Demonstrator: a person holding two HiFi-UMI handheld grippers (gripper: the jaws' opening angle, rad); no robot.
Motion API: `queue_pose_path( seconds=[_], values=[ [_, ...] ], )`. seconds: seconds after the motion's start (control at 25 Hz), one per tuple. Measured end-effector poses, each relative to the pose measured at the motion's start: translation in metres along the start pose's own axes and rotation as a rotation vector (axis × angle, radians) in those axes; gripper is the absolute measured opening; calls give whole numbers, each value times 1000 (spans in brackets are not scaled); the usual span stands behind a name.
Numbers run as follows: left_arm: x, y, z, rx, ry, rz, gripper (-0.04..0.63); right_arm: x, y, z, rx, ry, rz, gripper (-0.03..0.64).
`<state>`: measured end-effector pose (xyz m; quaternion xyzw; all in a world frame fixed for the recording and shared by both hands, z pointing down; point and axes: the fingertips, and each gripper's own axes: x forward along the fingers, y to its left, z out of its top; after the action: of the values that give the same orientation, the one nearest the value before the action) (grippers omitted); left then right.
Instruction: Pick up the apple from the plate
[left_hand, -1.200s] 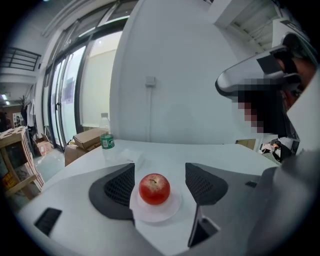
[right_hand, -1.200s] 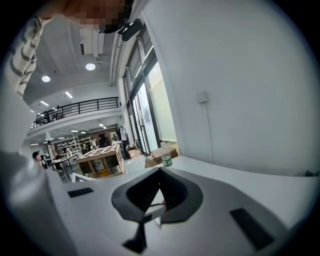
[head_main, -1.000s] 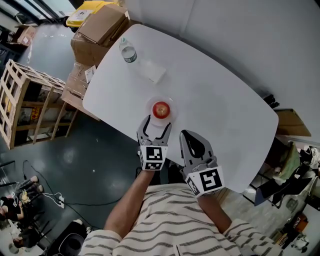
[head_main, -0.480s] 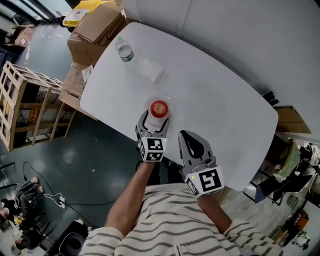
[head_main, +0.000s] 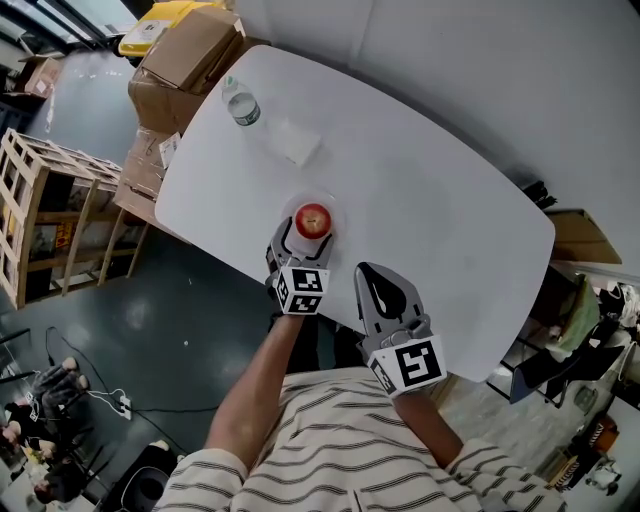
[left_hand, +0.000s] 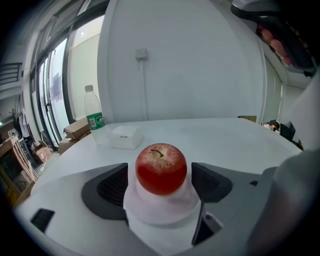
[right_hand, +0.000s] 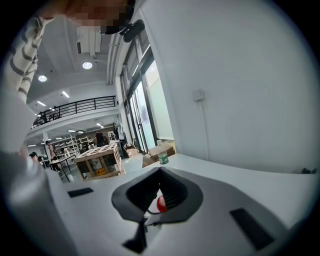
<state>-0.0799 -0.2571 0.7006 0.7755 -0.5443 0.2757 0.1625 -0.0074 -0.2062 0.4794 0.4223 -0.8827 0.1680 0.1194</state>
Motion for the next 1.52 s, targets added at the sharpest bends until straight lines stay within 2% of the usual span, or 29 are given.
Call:
queue_pose_path(
  seconds=[0.52,1.0,1.52],
  values=[
    [20,-2,-5,21,17,-29,382,4,-10,0,4,3,-11,12],
    [29,-1,1,19,20,-25,380,5,-17,2,12,6,-14,12],
    [18,7,14,-51,-19,7,379,2,-17,4,21,-6,-2,12]
  ],
)
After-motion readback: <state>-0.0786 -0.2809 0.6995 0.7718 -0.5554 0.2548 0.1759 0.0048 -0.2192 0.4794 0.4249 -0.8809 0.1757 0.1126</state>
